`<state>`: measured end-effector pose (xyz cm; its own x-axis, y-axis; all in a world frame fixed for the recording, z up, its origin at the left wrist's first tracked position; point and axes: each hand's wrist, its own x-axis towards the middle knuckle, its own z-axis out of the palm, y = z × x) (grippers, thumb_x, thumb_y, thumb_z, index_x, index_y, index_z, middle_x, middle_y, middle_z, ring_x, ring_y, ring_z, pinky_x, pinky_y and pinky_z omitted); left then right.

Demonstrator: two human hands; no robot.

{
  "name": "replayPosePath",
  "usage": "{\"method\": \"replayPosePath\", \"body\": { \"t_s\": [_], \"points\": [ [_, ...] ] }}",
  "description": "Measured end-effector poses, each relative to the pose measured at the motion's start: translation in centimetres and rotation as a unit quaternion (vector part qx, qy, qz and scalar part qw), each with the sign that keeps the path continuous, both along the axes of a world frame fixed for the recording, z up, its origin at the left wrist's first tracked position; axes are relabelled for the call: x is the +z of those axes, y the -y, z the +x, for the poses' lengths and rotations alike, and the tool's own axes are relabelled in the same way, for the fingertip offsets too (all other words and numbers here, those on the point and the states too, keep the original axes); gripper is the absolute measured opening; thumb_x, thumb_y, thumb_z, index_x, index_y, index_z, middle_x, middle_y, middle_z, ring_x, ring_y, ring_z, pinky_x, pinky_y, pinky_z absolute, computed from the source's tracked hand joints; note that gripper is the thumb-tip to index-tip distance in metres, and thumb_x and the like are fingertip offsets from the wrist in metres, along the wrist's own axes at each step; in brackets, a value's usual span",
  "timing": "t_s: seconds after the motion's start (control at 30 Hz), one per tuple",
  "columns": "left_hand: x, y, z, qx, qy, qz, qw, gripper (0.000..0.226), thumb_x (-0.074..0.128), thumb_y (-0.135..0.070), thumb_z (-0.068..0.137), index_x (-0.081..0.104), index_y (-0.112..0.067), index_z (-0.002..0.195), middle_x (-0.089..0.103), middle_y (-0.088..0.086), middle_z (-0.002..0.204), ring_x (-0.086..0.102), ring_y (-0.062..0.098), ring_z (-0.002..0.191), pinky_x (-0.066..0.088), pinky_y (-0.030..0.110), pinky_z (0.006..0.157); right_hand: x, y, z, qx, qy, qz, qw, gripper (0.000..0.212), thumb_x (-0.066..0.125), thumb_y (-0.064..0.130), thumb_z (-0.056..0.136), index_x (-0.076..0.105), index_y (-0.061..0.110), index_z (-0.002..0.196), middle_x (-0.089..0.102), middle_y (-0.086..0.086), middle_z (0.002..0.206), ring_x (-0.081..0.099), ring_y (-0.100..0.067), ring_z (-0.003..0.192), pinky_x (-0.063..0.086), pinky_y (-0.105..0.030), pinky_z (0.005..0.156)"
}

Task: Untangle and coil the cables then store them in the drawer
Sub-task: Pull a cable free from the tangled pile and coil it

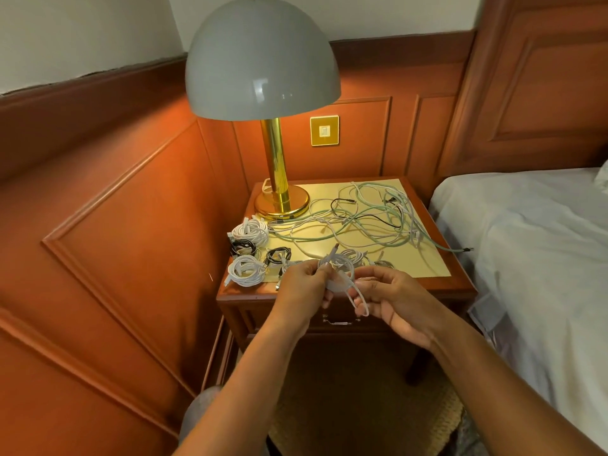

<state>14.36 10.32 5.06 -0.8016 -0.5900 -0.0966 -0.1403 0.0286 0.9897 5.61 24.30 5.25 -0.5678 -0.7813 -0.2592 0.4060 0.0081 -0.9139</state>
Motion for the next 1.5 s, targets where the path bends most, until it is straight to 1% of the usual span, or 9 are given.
{"method": "replayPosePath", "body": {
  "t_s": [0.1, 0.17, 0.27, 0.47, 0.67, 0.9, 1.13, 1.33, 1.5],
  "points": [
    [0.1, 0.3, 0.1, 0.019, -0.003, 0.003, 1.000, 0.026, 0.048, -0.009, 0.098, 0.060, -0.004, 0.076, 0.051, 0.008, 0.055, 0.045, 0.015, 0.046, 0.037, 0.025, 0.046, -0.5, -0.7, 0.5, -0.021, 0.005, -0.047, 0.999, 0.034, 0.071, -0.002, 0.077, 0.064, 0.003, 0.110, 0.064, -0.015, 0.104, 0.065, -0.028, 0.101, 0.055, -0.033, 0.088],
    [0.0, 0.6, 0.2, 0.032, -0.008, -0.009, 0.999, 0.027, 0.048, -0.009, 0.098, 0.060, -0.005, 0.075, 0.051, 0.008, 0.053, 0.045, 0.018, 0.045, 0.037, 0.028, 0.048, -0.7, -1.1, 1.2, -0.049, -0.074, -0.025, 0.996, 0.023, 0.072, -0.003, 0.078, 0.070, 0.009, 0.098, 0.067, -0.009, 0.105, 0.063, -0.025, 0.106, 0.052, -0.035, 0.093],
    [-0.5, 0.3, 0.1, 0.037, 0.006, -0.115, 0.993, 0.028, 0.048, -0.016, 0.099, 0.061, -0.009, 0.075, 0.056, 0.006, 0.053, 0.049, 0.019, 0.045, 0.041, 0.031, 0.052, -0.7, -1.0, 2.0, -0.119, -0.215, 0.062, 0.967, 0.019, 0.068, 0.000, 0.085, 0.074, 0.017, 0.080, 0.071, 0.004, 0.098, 0.066, -0.010, 0.099, 0.053, -0.028, 0.086],
    [-0.9, -0.7, -0.4, 0.061, 0.021, -0.296, 0.953, 0.026, 0.049, -0.020, 0.099, 0.063, -0.006, 0.081, 0.057, 0.004, 0.063, 0.050, 0.019, 0.057, 0.037, 0.035, 0.056, 0.1, 0.0, 2.9, -0.179, -0.409, 0.130, 0.885, 0.018, 0.068, 0.006, 0.087, 0.067, 0.024, 0.084, 0.057, 0.009, 0.103, 0.060, 0.000, 0.092, 0.046, -0.003, 0.072],
    [-0.9, -1.3, -0.3, 0.041, 0.023, -0.387, 0.921, 0.011, 0.052, -0.011, 0.097, 0.060, -0.007, 0.090, 0.056, 0.003, 0.070, 0.046, 0.015, 0.058, 0.030, 0.024, 0.050, 1.3, 0.7, 2.5, -0.204, -0.417, 0.173, 0.869, 0.023, 0.068, 0.005, 0.087, 0.057, 0.022, 0.098, 0.045, 0.002, 0.111, 0.056, 0.001, 0.087, 0.048, -0.006, 0.055],
    [-1.1, -0.6, -0.2, 0.059, 0.032, -0.331, 0.941, 0.021, 0.050, -0.012, 0.098, 0.061, -0.008, 0.081, 0.055, 0.000, 0.064, 0.047, 0.010, 0.057, 0.032, 0.027, 0.053, 2.0, -0.3, 2.0, -0.123, -0.318, 0.186, 0.921, 0.031, 0.071, 0.007, 0.083, 0.056, 0.026, 0.104, 0.059, -0.004, 0.112, 0.062, -0.008, 0.087, 0.040, -0.012, 0.053],
    [-1.2, -2.0, 0.0, -0.012, 0.001, -0.346, 0.938, 0.018, 0.052, -0.012, 0.098, 0.053, -0.012, 0.080, 0.050, -0.003, 0.061, 0.041, 0.009, 0.049, 0.029, 0.021, 0.048, 1.4, 1.0, 1.0, -0.173, -0.324, 0.222, 0.903, 0.034, 0.072, 0.003, 0.078, 0.058, 0.022, 0.103, 0.053, -0.007, 0.121, 0.058, -0.021, 0.105, 0.042, -0.018, 0.058],
    [-0.5, -1.8, 0.7, -0.082, -0.002, -0.185, 0.979, 0.026, 0.050, -0.014, 0.099, 0.061, -0.019, 0.076, 0.056, -0.002, 0.058, 0.050, 0.009, 0.050, 0.039, 0.026, 0.051, 2.3, 0.8, 0.1, -0.059, -0.294, 0.162, 0.940, 0.033, 0.070, -0.002, 0.079, 0.069, 0.019, 0.103, 0.066, -0.009, 0.098, 0.066, -0.022, 0.089, 0.056, -0.033, 0.071],
    [0.0, -1.5, 1.1, -0.093, -0.039, -0.041, 0.994, 0.026, 0.048, -0.016, 0.101, 0.064, -0.014, 0.081, 0.060, 0.004, 0.068, 0.051, 0.013, 0.055, 0.041, 0.024, 0.049, 1.4, 0.4, -0.6, 0.014, -0.166, 0.067, 0.984, 0.035, 0.074, 0.015, 0.080, 0.069, 0.021, 0.114, 0.068, -0.012, 0.114, 0.063, -0.029, 0.109, 0.048, -0.045, 0.097]
  ]
}}
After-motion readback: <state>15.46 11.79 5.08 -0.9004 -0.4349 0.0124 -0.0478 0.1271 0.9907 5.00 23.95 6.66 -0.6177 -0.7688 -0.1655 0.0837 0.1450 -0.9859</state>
